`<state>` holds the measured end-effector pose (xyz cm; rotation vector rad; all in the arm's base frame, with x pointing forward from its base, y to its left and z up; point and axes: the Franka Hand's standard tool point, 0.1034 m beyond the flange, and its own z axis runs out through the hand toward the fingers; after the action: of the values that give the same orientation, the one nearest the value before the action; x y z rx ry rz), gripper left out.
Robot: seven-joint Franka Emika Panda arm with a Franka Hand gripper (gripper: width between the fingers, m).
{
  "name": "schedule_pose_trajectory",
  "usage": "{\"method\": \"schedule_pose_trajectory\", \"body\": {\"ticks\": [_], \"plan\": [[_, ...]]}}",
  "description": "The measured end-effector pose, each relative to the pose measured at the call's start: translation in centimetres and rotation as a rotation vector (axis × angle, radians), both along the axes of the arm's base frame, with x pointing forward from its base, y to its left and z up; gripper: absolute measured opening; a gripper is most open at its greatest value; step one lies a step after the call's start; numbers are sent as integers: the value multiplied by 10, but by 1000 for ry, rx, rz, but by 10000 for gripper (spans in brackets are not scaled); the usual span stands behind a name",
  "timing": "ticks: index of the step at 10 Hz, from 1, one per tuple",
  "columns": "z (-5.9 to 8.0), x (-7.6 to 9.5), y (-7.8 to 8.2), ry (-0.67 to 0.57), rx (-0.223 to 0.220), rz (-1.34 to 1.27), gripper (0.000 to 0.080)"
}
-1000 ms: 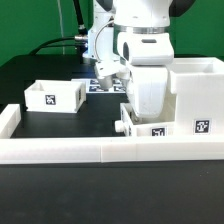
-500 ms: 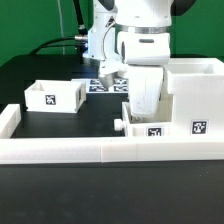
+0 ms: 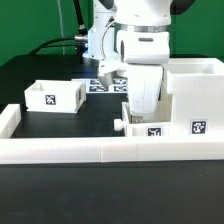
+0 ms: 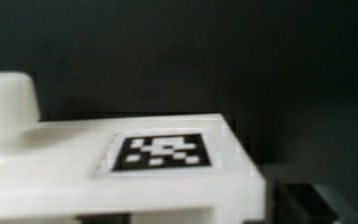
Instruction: Assemble drawer
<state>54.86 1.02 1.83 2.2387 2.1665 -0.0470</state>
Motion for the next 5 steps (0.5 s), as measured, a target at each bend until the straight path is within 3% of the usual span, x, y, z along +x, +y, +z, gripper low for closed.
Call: {"method": "schedule_pose_trajectory", "body": {"ticks": [1, 2, 5], "plan": [[7, 3, 1, -6, -3, 2, 545], [18, 6, 1, -12, -7, 3, 628], [42, 18, -18, -8, -23, 68, 648]]}}
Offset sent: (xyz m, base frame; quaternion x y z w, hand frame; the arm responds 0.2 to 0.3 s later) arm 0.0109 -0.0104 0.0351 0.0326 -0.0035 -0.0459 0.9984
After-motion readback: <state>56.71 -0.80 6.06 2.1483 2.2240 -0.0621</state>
